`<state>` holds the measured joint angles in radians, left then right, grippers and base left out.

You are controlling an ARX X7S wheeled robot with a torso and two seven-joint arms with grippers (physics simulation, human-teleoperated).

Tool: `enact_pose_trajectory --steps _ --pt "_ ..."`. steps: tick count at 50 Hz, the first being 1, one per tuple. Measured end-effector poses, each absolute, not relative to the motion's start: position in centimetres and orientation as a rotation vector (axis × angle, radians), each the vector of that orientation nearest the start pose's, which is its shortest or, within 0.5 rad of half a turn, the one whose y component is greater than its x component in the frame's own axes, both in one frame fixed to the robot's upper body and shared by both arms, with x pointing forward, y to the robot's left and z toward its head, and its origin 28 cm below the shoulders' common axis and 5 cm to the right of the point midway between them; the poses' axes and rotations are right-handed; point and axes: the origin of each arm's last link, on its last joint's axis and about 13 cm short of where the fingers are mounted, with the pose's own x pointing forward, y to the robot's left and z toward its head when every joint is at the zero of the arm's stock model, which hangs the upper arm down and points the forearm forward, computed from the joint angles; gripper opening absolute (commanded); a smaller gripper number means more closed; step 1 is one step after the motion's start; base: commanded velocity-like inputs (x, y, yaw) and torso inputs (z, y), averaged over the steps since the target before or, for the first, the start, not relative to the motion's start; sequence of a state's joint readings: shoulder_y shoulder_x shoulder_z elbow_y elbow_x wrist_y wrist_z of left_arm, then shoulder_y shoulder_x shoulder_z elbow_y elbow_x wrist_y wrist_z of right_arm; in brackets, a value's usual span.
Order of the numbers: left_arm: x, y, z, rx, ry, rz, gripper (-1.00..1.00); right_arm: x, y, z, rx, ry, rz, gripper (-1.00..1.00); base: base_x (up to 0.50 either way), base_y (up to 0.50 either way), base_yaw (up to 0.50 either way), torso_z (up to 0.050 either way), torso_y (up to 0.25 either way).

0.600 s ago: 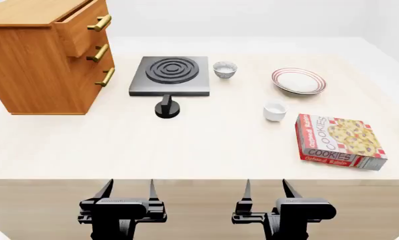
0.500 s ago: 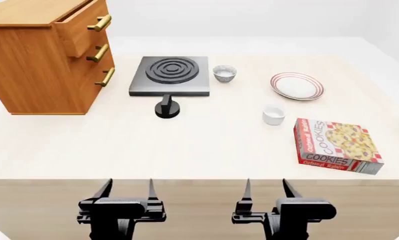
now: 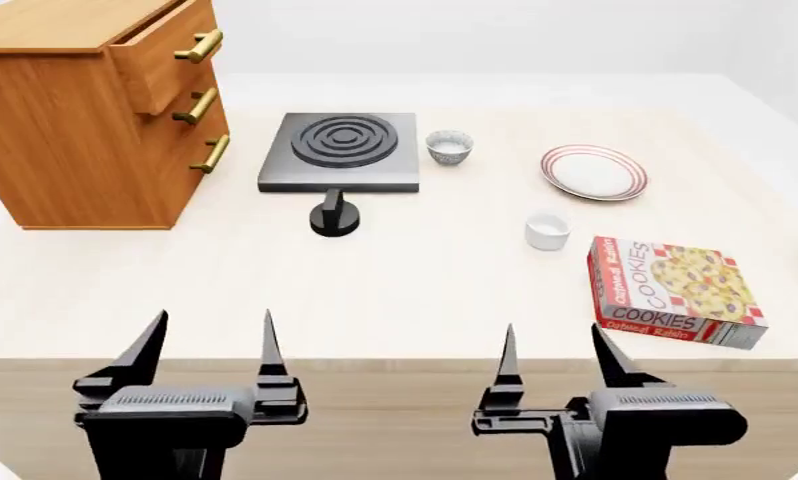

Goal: Pick the akita bowl next to the cookies box and place it on the plate.

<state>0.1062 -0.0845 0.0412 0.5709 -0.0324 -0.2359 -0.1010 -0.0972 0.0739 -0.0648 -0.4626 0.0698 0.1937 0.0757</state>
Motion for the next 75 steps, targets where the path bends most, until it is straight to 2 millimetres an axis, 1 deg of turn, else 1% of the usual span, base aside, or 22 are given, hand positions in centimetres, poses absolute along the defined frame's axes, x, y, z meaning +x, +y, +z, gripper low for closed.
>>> enact_pose_trajectory --steps 5,10,22,35,65,69,75 --pt "17.2 21.0 11.0 0.034 -0.261 0.034 1.0 17.9 -9.4 9.2 0.02 -0.199 0.03 1.0 0.0 0.0 0.0 0.0 0.0" --pt "16.6 21.0 11.8 0.035 -0.281 0.034 1.0 17.3 -9.3 10.2 0.028 -0.215 0.036 1.0 0.19 0.0 0.0 0.0 0.0" --pt "15.9 20.9 12.8 0.033 -0.303 0.034 1.0 16.5 -9.1 11.4 0.041 -0.223 0.056 1.0 0.5 -0.02 0.0 0.0 0.0" --pt "15.6 20.9 13.1 0.029 -0.313 0.031 1.0 16.2 -9.1 11.7 0.046 -0.225 0.069 1.0 0.5 -0.03 0.0 0.0 0.0" --pt "15.4 20.8 13.3 0.027 -0.315 0.024 1.0 16.2 -9.0 11.5 0.054 -0.222 0.084 1.0 0.5 -0.02 0.0 0.0 0.001" --pt "15.3 20.8 13.3 0.026 -0.316 0.023 1.0 16.2 -9.0 11.5 0.06 -0.229 0.085 1.0 0.0 0.0 0.0 0.0 0.0" --pt "15.3 20.9 13.3 0.028 -0.317 0.025 1.0 16.1 -8.9 11.6 0.065 -0.232 0.092 1.0 0.0 -0.46 0.0 0.0 0.0"
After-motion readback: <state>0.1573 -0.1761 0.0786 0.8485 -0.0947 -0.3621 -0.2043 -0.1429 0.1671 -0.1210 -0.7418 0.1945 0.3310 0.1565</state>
